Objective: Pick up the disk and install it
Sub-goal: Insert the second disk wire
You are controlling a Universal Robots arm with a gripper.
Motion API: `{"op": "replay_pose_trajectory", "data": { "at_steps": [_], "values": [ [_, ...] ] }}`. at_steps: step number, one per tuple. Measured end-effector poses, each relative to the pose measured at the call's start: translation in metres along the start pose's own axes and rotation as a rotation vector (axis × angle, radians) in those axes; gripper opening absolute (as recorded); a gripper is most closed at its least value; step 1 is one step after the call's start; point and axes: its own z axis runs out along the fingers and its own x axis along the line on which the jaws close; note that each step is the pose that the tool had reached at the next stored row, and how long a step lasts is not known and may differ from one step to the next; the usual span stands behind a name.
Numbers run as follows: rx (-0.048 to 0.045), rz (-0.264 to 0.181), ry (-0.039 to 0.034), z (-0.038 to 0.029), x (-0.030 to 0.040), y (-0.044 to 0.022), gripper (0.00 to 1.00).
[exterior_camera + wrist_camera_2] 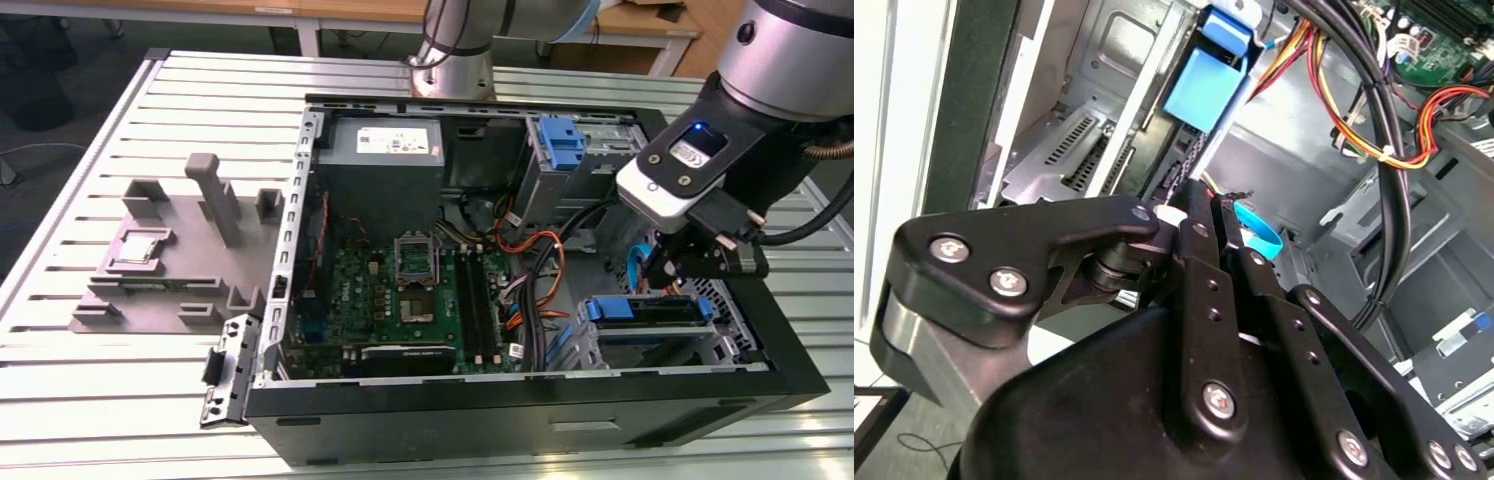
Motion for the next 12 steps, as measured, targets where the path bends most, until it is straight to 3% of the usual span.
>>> {"op": "replay_pose_trajectory", "data": {
  "at_steps": [4, 12],
  "values": [
    [-0.0139, 0.000, 0.0064, 0.0011, -0.0029, -0.0018, 0.16],
    [-0.0274, -0.001, 0.0176, 0.0035, -0.0070, -0.0063, 0.16]
  ]
}}
